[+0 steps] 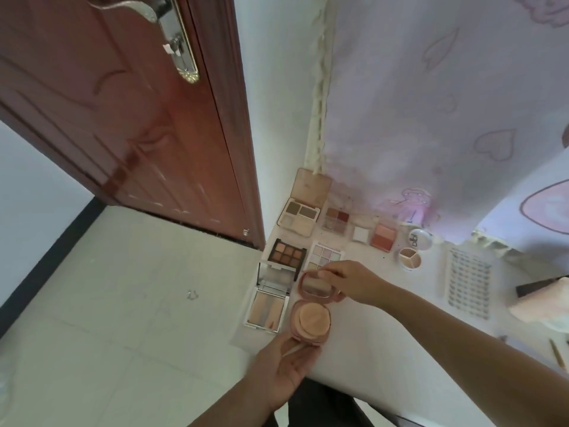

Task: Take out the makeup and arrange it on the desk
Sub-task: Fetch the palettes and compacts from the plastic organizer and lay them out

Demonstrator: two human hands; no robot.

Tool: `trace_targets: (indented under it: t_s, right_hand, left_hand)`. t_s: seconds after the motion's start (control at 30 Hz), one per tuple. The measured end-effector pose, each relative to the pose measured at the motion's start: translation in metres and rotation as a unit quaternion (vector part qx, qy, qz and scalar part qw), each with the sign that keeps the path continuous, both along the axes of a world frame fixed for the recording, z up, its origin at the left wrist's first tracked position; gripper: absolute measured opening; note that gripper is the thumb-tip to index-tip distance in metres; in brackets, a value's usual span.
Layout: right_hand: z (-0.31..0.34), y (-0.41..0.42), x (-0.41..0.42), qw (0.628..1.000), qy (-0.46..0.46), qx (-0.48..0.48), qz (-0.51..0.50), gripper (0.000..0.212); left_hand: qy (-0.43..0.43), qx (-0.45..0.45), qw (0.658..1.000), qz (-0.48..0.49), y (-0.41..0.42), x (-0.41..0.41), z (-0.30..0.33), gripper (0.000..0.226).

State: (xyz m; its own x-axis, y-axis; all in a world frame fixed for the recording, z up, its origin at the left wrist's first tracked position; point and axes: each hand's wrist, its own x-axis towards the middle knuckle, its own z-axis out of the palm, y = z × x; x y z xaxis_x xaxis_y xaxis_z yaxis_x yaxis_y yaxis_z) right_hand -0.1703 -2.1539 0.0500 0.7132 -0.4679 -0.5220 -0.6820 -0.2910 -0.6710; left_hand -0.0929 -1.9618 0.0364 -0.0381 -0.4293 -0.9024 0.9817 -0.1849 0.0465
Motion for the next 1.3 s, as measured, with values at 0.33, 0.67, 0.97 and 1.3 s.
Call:
trace_targets:
  t_s: [0.33,0.67,0.97,1.3]
  right_hand:
    - [0.005,0.026,-0.024,0.993,-0.039,-0.016,-0.108,0.032]
    - [0.02,-0.04,-0.213,0.949,0.083,-0.15,-0.265,0.026]
    - [0.003,-0.026,-0.323,0.938,0.286,-0.191,-0.037,0.047]
    - [0.016,-0.029,-0.313,0.982,0.053,-0.139,-0.116,0.036]
  left_hand:
    - [-0.057,0.05,0.995,-0.07,-0.003,-0.003,0.012,0.021]
    - [-0.076,-0.007,0.958,-0.277,-0.087,-0.11,0.025,0.013]
    - [-0.161,-0.056,0.888,-0.428,-0.181,-0.25,0.007,0.019]
    - [-0.109,-0.145,0.9,-0.396,-0.181,-0.224,0.005,0.037]
